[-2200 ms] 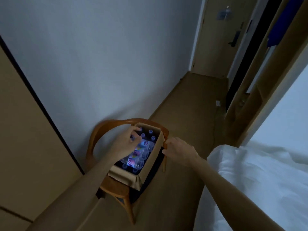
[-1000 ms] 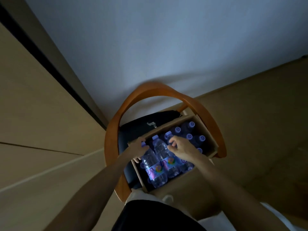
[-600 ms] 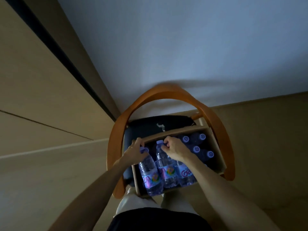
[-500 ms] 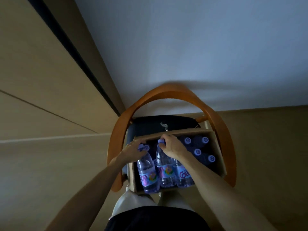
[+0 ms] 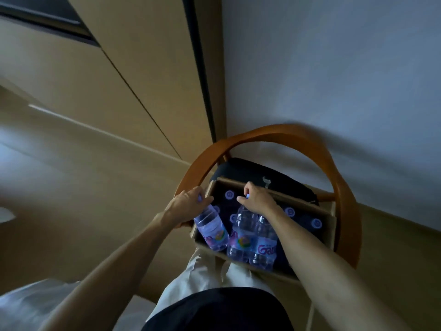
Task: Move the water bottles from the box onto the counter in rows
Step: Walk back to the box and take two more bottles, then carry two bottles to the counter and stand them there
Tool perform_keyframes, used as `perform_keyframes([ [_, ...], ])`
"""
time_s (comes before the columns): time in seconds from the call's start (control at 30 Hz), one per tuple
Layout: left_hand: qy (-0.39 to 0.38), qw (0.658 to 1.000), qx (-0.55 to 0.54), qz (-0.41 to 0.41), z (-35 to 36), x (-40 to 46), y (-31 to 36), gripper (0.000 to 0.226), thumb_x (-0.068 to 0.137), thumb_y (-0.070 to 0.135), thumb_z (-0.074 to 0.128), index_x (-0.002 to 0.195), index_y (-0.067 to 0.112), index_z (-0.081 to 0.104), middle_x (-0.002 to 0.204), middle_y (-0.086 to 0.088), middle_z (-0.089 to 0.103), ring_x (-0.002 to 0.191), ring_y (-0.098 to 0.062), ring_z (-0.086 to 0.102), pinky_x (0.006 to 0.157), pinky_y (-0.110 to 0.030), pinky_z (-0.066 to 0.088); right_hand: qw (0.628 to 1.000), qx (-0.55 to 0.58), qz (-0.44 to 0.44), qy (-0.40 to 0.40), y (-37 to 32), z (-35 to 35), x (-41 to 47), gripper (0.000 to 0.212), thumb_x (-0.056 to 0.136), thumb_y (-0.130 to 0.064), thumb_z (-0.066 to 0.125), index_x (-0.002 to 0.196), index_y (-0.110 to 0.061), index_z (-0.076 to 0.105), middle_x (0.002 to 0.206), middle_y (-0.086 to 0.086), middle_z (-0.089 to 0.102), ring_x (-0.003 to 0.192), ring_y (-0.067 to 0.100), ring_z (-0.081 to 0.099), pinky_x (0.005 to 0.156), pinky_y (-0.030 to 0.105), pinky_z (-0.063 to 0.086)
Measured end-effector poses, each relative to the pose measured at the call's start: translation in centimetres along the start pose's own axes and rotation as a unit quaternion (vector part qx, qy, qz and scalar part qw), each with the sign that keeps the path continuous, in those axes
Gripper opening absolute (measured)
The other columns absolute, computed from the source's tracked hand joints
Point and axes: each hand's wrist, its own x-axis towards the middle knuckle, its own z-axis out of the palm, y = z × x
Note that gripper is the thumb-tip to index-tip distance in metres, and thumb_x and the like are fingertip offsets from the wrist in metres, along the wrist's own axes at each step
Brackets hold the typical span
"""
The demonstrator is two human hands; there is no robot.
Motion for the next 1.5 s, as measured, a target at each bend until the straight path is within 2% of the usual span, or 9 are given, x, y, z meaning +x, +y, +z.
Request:
perform_keyframes([
  [0.23,-0.013,0.999,0.032,-0.009,-0.1,-2.6,-1.4,0.029,0.093,0.055,0.044,0.091,0.027,0.048,0.091,0.001,0.062,0.077,-0.022,0.06,0.066,-0.031,0.047,0.992,-0.103,-0.046,-0.046,-1.1,-1.7,-1.0,0.02,0.089,-0.035,0.045,0.075,-0.021,0.05,0.074,-0.003,0.053,0.073,0.023,0.054,0.055,0.03,0.033],
  [0.37,0.037,0.999,-0.005,-0.017,-1.3,-4.3,-2.5,0.024,0.093,0.044,0.045,0.089,0.022,0.055,0.091,-0.006,0.068,0.081,-0.028,0.064,0.067,-0.032,0.047,0.988,-0.114,-0.08,-0.06,-3.4,-3.1,-1.3,0.024,0.086,-0.035,0.046,0.066,-0.022,0.044,0.068,-0.003,0.051,0.057,0.012,0.045,0.047,0.027,0.029],
  [0.57,0.149,0.986,-0.061,-0.04,-7.9,-6.0,-6.8,0.021,0.091,0.034,0.051,0.085,0.016,0.058,0.082,-0.009,0.068,0.081,-0.034,0.063,0.065,-0.033,0.046,0.981,-0.119,-0.146,-0.038,-11.0,-4.7,0.3,0.024,0.085,-0.033,0.046,0.07,-0.015,0.05,0.075,0.002,0.06,0.071,0.022,0.055,0.057,0.031,0.04],
  [0.73,0.266,0.961,-0.054,-0.048,-15.0,-8.0,-12.5,0.018,0.091,0.032,0.055,0.091,0.014,0.059,0.084,-0.012,0.069,0.084,-0.041,0.062,0.067,-0.037,0.05,0.956,-0.155,-0.247,-0.011,-23.0,-4.5,0.9,0.023,0.076,-0.039,0.044,0.064,-0.02,0.05,0.067,-0.002,0.062,0.068,0.023,0.059,0.063,0.034,0.049],
  [0.87,0.324,0.942,-0.077,-0.046,-22.4,-10.7,-18.6,0.015,0.091,0.032,0.054,0.086,0.018,0.056,0.068,-0.001,0.061,0.071,-0.037,0.059,0.061,-0.032,0.047,0.928,-0.185,-0.323,0.014,-34.2,-3.2,0.5,0.021,0.079,-0.032,0.047,0.061,-0.023,0.048,0.067,-0.001,0.064,0.066,0.021,0.057,0.056,0.026,0.039],
  [1.13,0.436,0.899,-0.02,-0.032,-38.7,-16.2,-31.8,0.029,0.095,0.044,0.048,0.092,0.023,0.068,0.086,-0.001,0.075,0.064,-0.017,0.063,0.056,-0.021,0.042,0.883,-0.173,-0.43,0.074,-57.7,-0.2,-1.1,0.023,0.085,-0.034,0.047,0.064,-0.025,0.046,0.065,-0.003,0.06,0.065,0.02,0.055,0.055,0.026,0.036],
  [1.3,0.494,0.868,0.005,-0.056,-47.5,-18.9,-39.3,0.037,0.096,0.041,0.049,0.069,0.018,0.06,0.059,0.003,0.059,0.053,-0.015,0.058,0.056,-0.028,0.051,0.86,-0.124,-0.478,0.125,-70.4,2.4,-1.1,0.022,0.087,-0.034,0.048,0.069,-0.021,0.05,0.068,-0.001,0.06,0.073,0.026,0.057,0.06,0.026,0.035],
  [1.4,0.554,0.831,-0.006,-0.053,-51.8,-20.1,-43.2,0.038,0.096,0.03,0.054,0.058,0.027,0.049,0.048,0.019,0.043,0.042,0.0,0.053,0.044,-0.009,0.036,0.841,-0.092,-0.51,0.155,-77.3,3.7,-0.6,0.025,0.089,-0.035,0.05,0.072,-0.016,0.052,0.069,0.006,0.063,0.073,0.03,0.057,0.061,0.029,0.039],
  [1.5,0.562,0.821,-0.007,-0.103,-55.9,-20.9,-47.1,0.035,0.097,0.034,0.051,0.069,0.016,0.061,0.056,0.005,0.059,0.046,-0.003,0.053,0.045,-0.012,0.035,0.823,-0.07,-0.539,0.164,-83.8,5.1,0.2,0.028,0.088,-0.037,0.051,0.069,-0.018,0.049,0.067,0.005,0.062,0.069,0.029,0.057,0.061,0.028,0.039],
])
